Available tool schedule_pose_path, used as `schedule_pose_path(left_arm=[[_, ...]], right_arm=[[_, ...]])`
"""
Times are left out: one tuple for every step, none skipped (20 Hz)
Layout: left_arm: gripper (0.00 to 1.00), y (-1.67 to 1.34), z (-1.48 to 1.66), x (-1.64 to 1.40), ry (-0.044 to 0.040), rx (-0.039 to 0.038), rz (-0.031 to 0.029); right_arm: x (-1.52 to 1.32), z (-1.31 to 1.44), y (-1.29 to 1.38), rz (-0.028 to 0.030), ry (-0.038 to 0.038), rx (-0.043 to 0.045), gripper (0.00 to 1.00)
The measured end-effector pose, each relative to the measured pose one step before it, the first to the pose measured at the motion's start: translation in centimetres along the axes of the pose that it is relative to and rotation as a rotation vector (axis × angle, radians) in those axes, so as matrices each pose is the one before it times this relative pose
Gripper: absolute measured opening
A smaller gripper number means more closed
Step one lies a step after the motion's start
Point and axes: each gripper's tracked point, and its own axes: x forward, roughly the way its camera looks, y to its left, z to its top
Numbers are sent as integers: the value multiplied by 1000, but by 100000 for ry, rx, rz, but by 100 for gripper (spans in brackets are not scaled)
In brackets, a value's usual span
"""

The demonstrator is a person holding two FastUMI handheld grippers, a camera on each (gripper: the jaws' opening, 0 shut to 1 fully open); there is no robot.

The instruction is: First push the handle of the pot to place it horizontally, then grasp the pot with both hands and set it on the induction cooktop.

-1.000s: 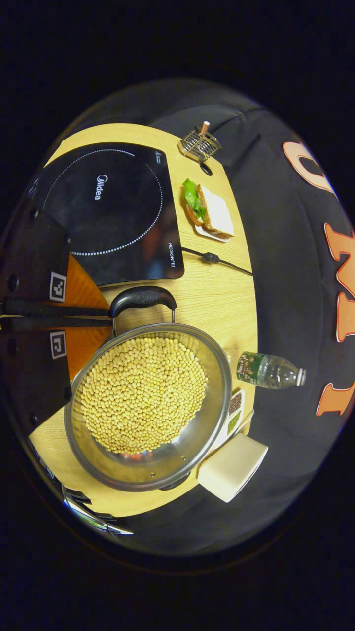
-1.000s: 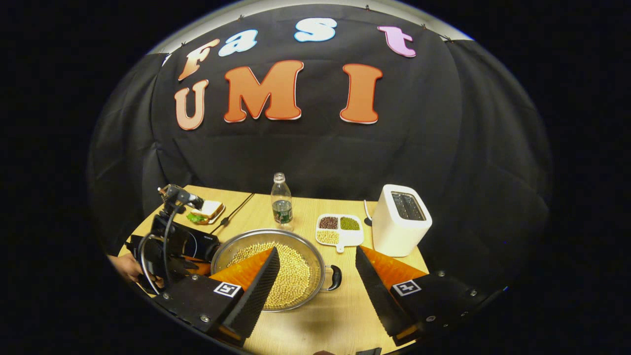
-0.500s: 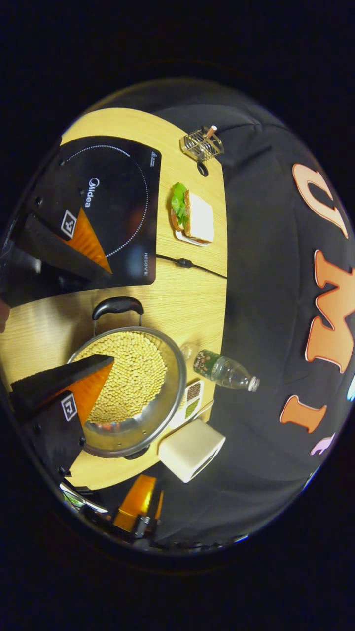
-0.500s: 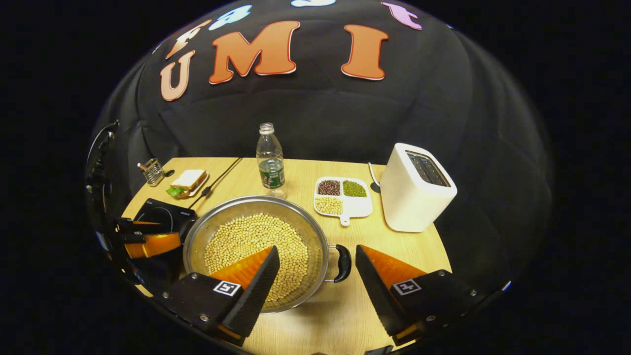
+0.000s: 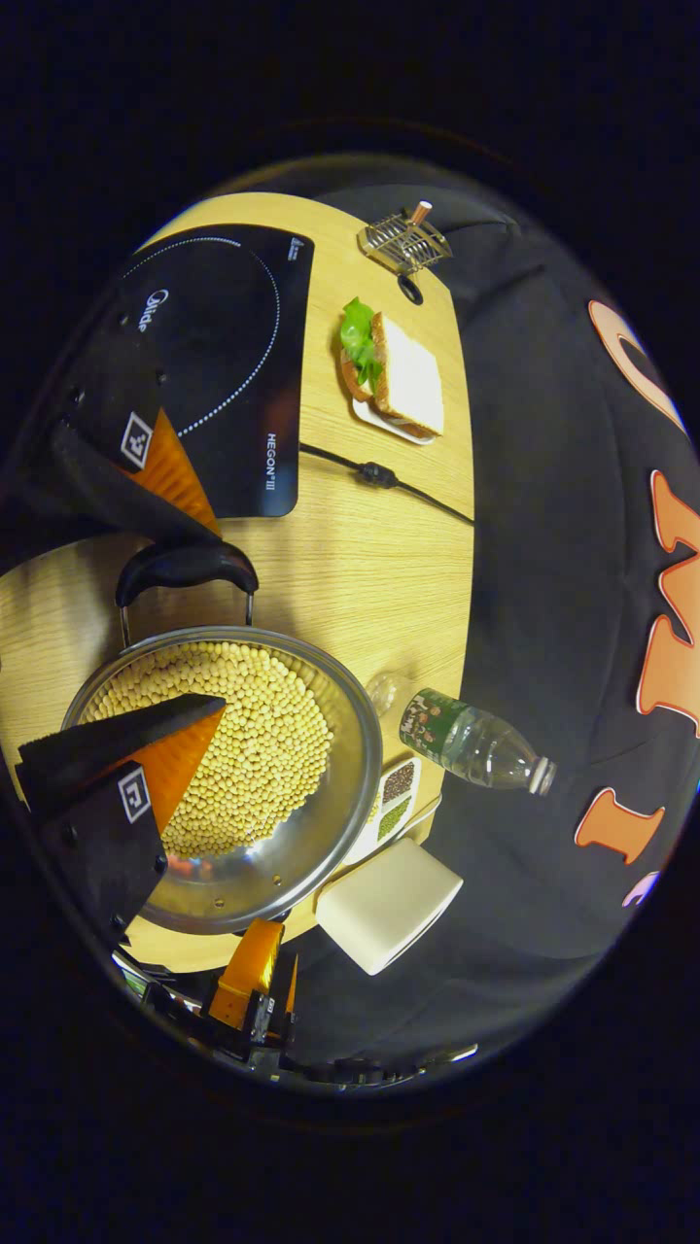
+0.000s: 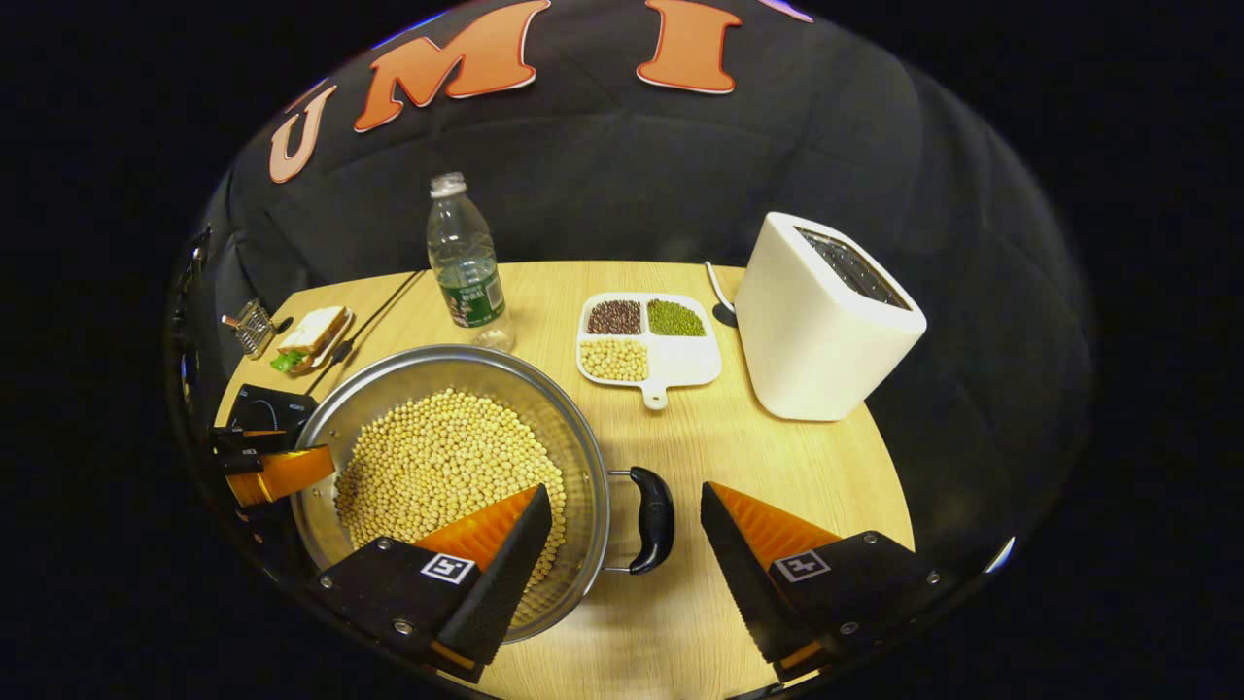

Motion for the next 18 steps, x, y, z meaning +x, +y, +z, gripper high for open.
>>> schedule_pose_path(left_arm=[[95, -97, 136, 261, -179, -328, -515], [99, -291, -75, 236, -40, 419, -617], [96, -375, 17, 161, 103, -194, -1068], [88, -424, -70, 397, 316, -553, -722], [92, 96, -167, 283, 390, -492, 859], [90, 26, -50, 397, 120, -1095, 424], [84, 264, -33, 308, -357, -1057, 805], [81, 361, -139, 329, -457, -1411, 1334], [72, 165, -229, 296, 48, -1972, -818], [67, -63, -425, -291, 1228, -2736, -756], [66, -139, 113, 565, 491, -876, -490], [66, 73, -204, 70, -389, 312, 711], [68, 225, 79, 135, -485, 658, 1553], [67, 90, 228, 198, -898, 301, 1564], [68, 135, 256, 94, -1102, -41, 1046], [65, -36, -19, 73, 201, 406, 1084], [66, 7, 63, 31, -86, 1175, 996], [65, 72, -188, -60, 881, 1413, 1314]], right_arm=[[533, -323, 3, -127, 1234, 974, 96], [482, -253, -193, -638, 1425, 598, 95], [617, -267, -361, -1229, 1035, 507, 95], [262, -180, -284, -850, 979, 566, 94], [363, -323, -120, -471, 1116, 660, 93], [318, -259, -251, -518, 1287, 617, 92], [320, -382, -256, -552, 1152, 465, 90], [213, -342, -157, -346, 1344, 447, 89], [175, -524, -226, -153, 1867, 505, 85], [170, -446, 25, 352, 1430, 640, 82], [232, -134, 44, 336, 154, 857, 74], [35, 55, 126, 123, 106, 759, 72], [140, -205, 82, 195, 559, 444, 72], [38, -232, 74, 143, 1169, 144, 72], [-12, -67, 36, 27, 764, 1242, 72], [-102, -47, 38, 248, 1611, 2398, 72], [71, -66, 56, 264, 1481, 2479, 70], [12, -113, 33, 107, 2044, 1611, 69]])
